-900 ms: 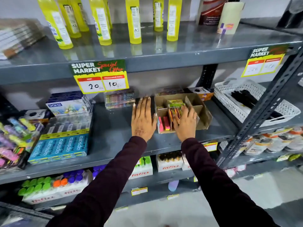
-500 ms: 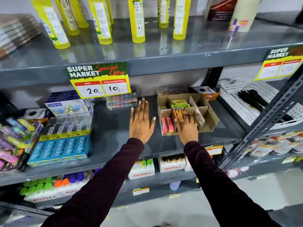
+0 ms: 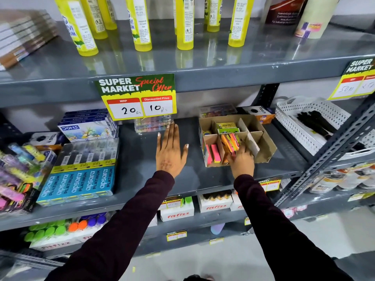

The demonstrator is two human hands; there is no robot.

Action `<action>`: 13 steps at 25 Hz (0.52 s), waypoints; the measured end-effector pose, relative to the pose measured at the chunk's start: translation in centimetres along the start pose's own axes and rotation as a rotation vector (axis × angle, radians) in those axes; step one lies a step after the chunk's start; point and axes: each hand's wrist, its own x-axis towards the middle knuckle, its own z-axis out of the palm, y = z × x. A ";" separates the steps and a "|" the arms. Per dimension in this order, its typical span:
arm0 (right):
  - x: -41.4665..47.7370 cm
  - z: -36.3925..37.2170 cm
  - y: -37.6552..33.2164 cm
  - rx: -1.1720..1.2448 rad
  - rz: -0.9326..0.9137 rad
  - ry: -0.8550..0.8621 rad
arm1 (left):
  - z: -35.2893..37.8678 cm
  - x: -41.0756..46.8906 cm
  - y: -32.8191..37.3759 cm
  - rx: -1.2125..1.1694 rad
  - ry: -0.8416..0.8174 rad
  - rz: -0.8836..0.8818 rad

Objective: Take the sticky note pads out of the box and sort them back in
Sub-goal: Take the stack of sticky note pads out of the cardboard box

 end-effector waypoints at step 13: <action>-4.8 -3.8 -9.4 0.078 -0.478 0.307 | -1.0 -3.8 -5.4 -0.082 -0.055 0.084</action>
